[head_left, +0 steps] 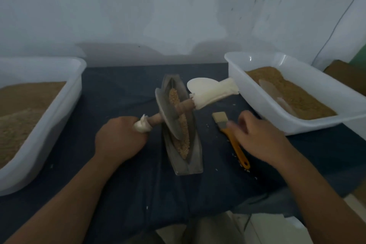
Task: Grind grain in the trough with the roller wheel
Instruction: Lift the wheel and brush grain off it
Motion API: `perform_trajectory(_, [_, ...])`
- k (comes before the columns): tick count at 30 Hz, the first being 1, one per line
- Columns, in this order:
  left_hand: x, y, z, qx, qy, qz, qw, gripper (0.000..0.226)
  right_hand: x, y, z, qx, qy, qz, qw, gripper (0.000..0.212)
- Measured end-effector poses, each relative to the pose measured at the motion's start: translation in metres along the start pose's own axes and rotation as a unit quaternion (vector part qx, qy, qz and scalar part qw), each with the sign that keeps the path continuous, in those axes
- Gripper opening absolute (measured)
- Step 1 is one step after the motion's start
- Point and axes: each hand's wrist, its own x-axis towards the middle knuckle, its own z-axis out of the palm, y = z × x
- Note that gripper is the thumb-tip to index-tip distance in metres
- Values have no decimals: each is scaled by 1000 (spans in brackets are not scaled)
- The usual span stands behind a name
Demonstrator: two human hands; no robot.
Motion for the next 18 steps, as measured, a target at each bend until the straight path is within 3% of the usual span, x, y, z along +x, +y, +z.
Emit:
perform_trajectory(2, [1, -2, -1, -17, 7, -17, 1000, 42, 2, 1, 9, -135, -53, -57, 988, 35])
perform_trajectory(4, [4, -6, -2, -39, 14, -32, 999, 30, 5, 4, 15, -133, -56, -79, 986, 34])
perform_trajectory(6, [5, -10, -4, -73, 18, -46, 996, 23, 8, 11, 12, -56, -54, -84, 993, 43])
perform_trajectory(8, [5, -12, -5, -95, 14, -46, 994, 16, 9, 15, 4, 67, -60, -67, 994, 39])
perform_trajectory(14, [4, -10, -7, -124, -18, -60, 990, 15, 12, 11, -12, 323, -39, -32, 945, 44])
perform_trajectory(16, [3, -8, -7, -124, -22, -63, 990, 16, 13, 8, -13, 349, -46, -69, 933, 41])
perform_trajectory(18, [2, -6, -8, -129, -24, -59, 990, 8, 18, 1, -13, 302, 2, -112, 947, 22])
